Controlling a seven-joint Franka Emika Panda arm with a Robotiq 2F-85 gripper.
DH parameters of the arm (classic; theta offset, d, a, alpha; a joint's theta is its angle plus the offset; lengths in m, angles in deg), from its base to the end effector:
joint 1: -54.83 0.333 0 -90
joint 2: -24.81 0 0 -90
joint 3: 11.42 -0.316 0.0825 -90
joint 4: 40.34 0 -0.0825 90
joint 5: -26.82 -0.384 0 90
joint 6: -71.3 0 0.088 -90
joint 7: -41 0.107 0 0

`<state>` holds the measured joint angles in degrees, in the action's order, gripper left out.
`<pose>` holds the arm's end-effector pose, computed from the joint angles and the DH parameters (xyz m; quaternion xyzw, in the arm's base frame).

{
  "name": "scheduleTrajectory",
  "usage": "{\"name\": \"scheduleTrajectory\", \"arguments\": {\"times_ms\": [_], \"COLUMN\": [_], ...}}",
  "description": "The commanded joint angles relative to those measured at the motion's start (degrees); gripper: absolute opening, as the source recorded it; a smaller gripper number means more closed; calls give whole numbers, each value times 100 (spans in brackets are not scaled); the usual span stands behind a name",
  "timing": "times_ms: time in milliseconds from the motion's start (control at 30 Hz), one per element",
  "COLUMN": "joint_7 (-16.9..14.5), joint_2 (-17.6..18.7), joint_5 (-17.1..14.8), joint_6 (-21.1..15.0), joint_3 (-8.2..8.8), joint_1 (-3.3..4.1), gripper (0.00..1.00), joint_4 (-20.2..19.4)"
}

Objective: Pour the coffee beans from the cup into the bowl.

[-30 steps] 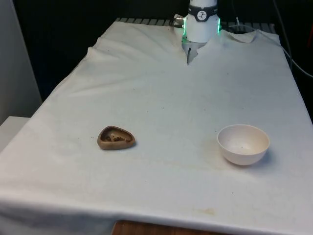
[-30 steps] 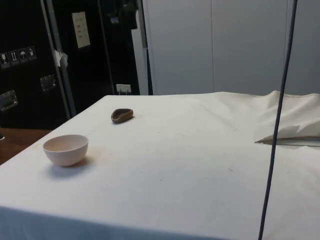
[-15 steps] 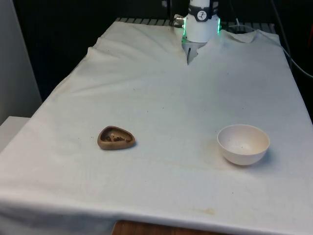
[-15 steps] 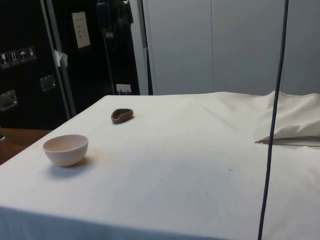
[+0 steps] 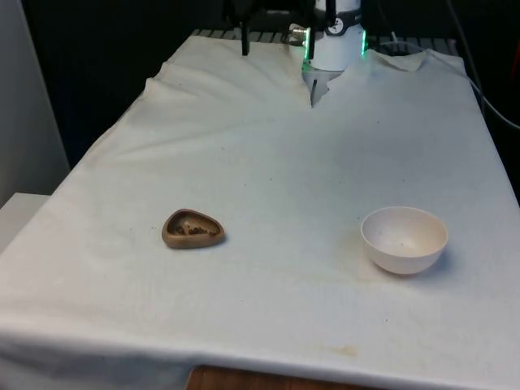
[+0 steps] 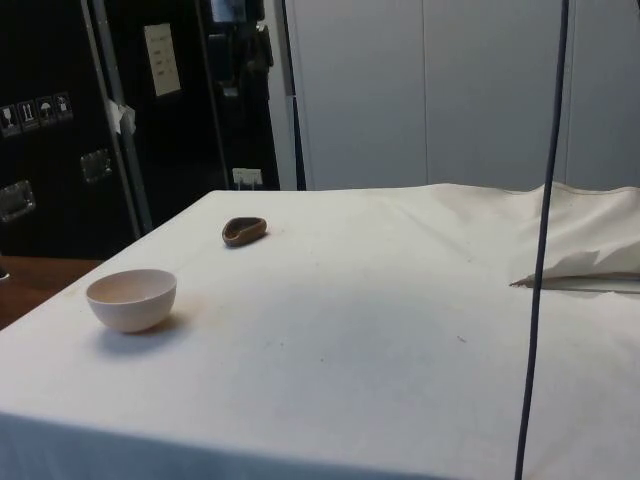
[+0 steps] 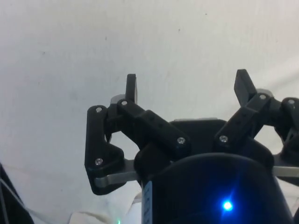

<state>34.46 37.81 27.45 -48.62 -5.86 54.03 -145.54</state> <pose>0.6164 -0.0660 0.4099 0.9997 0.0056 0.0137 0.0173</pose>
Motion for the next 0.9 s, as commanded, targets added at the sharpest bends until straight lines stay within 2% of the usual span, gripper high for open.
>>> {"name": "scheduleTrajectory", "arguments": {"times_ms": [0,33,133,267,300,467,567,600,633,800,833,867], "joint_7": [-29,-86,-178,-218,-195,-269,-309,-258,-327,-395,-413,-355], "joint_2": [23,63,189,361,321,642,733,710,808,974,1008,963], "joint_5": [0,-6,-17,-40,-11,-69,-80,-29,-80,-97,-103,-52], "joint_6": [-63,-189,-384,-596,-550,-922,-1043,-985,-1112,-1272,-1306,-1261], "joint_3": [23,46,120,172,178,195,223,235,246,309,321,344], "joint_1": [0,-23,-29,-23,-11,-57,-57,-34,-69,-97,-97,-57], "gripper": [100,100,100,100,100,100,100,100,100,100,100,100], "joint_4": [-11,-23,-17,23,-6,97,115,109,120,138,149,120]}}
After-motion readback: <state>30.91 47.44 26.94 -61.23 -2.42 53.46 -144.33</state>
